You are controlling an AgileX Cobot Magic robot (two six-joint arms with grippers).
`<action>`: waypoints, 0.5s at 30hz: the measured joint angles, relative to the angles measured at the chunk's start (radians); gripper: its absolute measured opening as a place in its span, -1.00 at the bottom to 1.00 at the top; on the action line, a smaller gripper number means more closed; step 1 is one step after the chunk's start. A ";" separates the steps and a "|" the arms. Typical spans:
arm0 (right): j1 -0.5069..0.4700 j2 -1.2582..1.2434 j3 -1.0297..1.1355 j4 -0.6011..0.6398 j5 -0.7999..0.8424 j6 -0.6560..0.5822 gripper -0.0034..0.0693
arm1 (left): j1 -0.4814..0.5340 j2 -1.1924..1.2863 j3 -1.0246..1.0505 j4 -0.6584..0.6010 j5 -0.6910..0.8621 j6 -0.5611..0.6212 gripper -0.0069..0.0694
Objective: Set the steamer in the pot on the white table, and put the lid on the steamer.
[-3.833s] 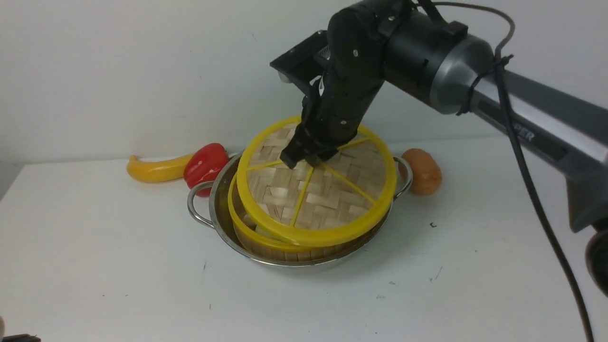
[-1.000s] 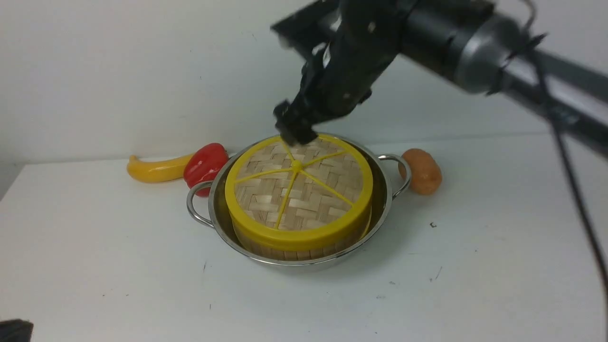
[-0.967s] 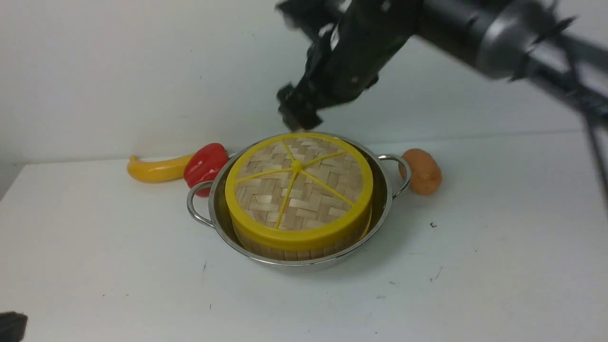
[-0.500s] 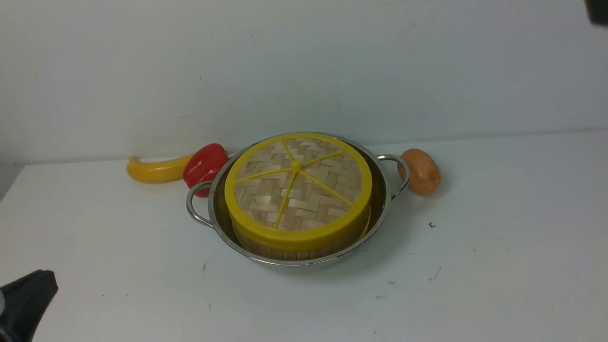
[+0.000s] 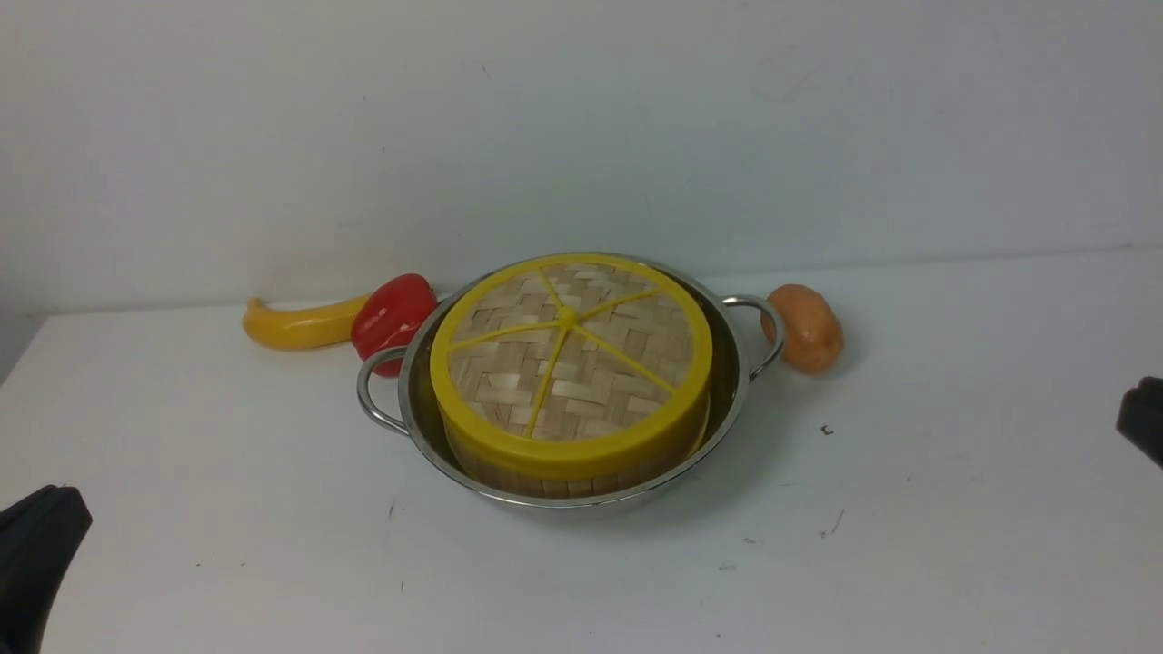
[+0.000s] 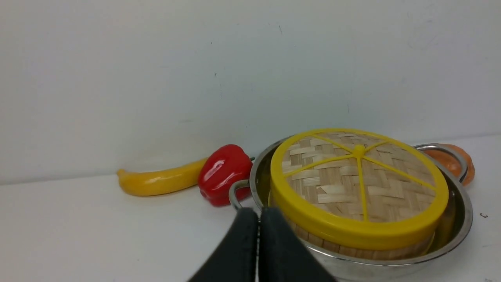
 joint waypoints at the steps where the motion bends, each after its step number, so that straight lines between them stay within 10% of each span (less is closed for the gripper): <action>1: 0.000 0.000 0.005 0.003 -0.006 0.000 -0.91 | 0.000 0.000 0.000 0.000 0.000 0.000 -0.82; 10: -0.027 -0.023 0.012 -0.023 -0.003 -0.012 -0.86 | 0.000 0.000 0.000 0.000 0.001 0.002 -0.78; 15: -0.251 -0.146 0.096 -0.033 0.008 0.004 -0.83 | 0.000 0.000 0.000 0.000 0.001 0.002 -0.77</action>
